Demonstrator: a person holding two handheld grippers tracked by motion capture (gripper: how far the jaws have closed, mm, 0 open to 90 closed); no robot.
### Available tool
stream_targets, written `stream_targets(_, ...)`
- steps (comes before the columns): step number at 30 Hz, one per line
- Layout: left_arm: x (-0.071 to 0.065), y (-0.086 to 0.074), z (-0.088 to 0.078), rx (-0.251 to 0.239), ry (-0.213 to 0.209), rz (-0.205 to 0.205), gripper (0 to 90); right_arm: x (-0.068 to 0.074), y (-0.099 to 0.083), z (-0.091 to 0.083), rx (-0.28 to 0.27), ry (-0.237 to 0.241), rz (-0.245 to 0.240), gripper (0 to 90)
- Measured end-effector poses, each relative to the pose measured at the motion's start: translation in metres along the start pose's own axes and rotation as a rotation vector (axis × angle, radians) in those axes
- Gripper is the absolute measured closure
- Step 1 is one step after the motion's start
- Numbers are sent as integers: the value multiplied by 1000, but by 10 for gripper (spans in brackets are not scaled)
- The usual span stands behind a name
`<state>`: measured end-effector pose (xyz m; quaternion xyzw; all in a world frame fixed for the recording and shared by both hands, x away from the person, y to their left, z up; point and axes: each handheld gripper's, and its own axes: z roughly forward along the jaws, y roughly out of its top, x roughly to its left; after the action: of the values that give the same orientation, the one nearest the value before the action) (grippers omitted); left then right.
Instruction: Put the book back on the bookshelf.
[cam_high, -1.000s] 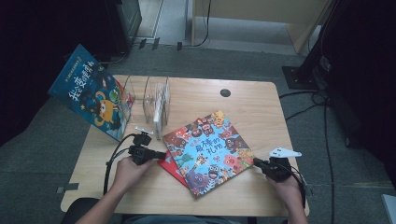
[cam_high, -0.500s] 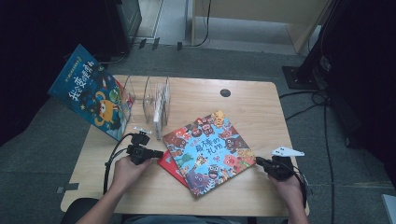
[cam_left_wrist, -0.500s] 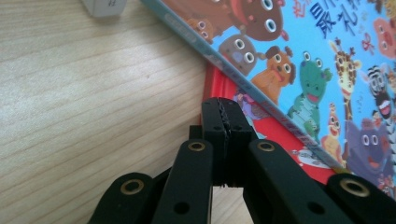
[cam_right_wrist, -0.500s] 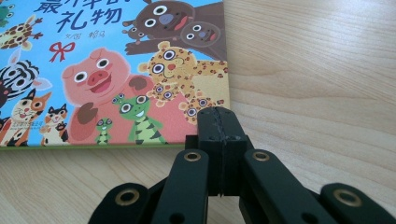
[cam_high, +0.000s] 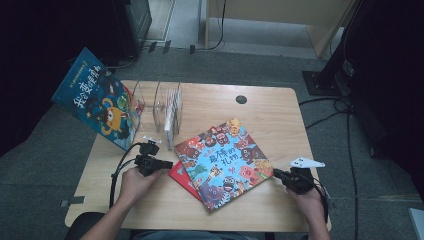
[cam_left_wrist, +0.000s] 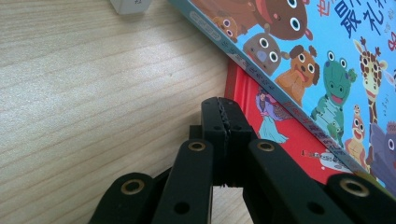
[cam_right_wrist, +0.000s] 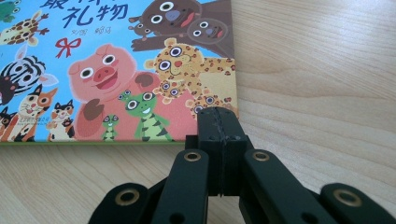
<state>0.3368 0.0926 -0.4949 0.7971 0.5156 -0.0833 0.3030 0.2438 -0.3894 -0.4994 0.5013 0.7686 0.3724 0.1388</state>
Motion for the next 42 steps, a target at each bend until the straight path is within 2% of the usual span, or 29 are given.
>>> stream_targets(3,-5,-1,5,24,9,24,900,-2,0,1,3,-13,8,900)
stream_targets(5,-11,-2,9,27,-4,38,900,-3,0,2,8,-23,14,900)
stream_targets(7,-18,-3,11,29,2,60,900,-4,0,4,20,-28,24,900)
stream_targets(14,-31,-10,16,30,-31,71,900,-3,2,7,9,-20,35,900)
stream_targets(17,-40,-13,21,46,-41,99,900,-2,4,8,0,-20,33,900)
stream_targets(23,-50,-21,25,56,-74,115,900,-7,7,10,-18,-30,63,900)
stream_targets(25,-49,-20,21,51,-80,118,900,-9,8,11,-22,-27,69,900)
stream_targets(26,-48,-20,18,34,-75,114,900,-10,8,11,-24,-29,70,900)
stream_targets(30,-34,-17,2,-34,-54,56,900,-14,11,13,-39,-31,77,900)
stream_targets(34,-20,-12,-4,-71,-27,9,900,-16,17,18,-40,-32,71,900)
stream_targets(38,-15,-7,-1,-81,-8,-10,900,-16,22,23,-42,-42,65,900)
stream_targets(42,-13,-8,1,-74,-14,-16,900,-16,26,26,-40,-47,65,900)
